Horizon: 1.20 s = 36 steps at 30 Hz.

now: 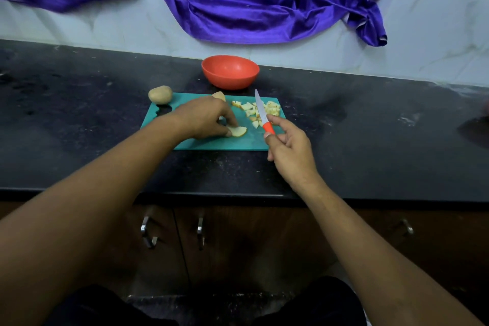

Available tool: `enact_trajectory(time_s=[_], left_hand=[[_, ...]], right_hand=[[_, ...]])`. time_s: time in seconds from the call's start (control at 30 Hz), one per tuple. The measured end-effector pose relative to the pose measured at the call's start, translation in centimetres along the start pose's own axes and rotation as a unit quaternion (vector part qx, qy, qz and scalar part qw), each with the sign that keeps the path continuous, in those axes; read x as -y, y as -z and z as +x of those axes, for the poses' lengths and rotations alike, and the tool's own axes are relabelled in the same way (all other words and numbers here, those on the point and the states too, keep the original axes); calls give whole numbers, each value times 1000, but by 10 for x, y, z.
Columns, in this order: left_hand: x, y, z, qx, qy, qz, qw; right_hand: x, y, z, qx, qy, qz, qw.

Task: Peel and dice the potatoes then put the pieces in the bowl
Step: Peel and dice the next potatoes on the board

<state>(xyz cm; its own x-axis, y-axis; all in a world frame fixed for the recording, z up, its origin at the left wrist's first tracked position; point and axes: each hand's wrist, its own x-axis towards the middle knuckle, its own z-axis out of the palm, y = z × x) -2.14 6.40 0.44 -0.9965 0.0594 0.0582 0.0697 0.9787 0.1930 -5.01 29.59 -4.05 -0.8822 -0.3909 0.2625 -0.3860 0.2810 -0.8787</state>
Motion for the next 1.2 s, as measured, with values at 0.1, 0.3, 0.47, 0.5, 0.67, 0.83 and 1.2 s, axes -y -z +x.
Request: enact_trajectory(time_s=[0.1,0.3,0.47,0.5,0.67,0.83,1.2], left_hand=[[-7,-15,-9,-62,55,-34,996],[-27,-44,-24,-166,114,-77,977],[-35,-52,-30,-206,134,-79,966],[-36,-52,-31,-209,135,-79,965],[-37,-51,-31,-218,141,-78,962],[-35,-50,-30,-222,148,-89,960],[-34,-50,-28,-225,158,-91,957]], right_hand=[[2,-1,0,2,-2,-12,1000],[6,-3,-4,2,11,-114,993],[24,-9,-18,6,63,-275,959],[27,-12,-21,5,69,-301,951],[32,-22,-24,12,78,-372,925],[38,-29,-24,39,83,-436,895],[45,-22,-24,130,73,-535,831]])
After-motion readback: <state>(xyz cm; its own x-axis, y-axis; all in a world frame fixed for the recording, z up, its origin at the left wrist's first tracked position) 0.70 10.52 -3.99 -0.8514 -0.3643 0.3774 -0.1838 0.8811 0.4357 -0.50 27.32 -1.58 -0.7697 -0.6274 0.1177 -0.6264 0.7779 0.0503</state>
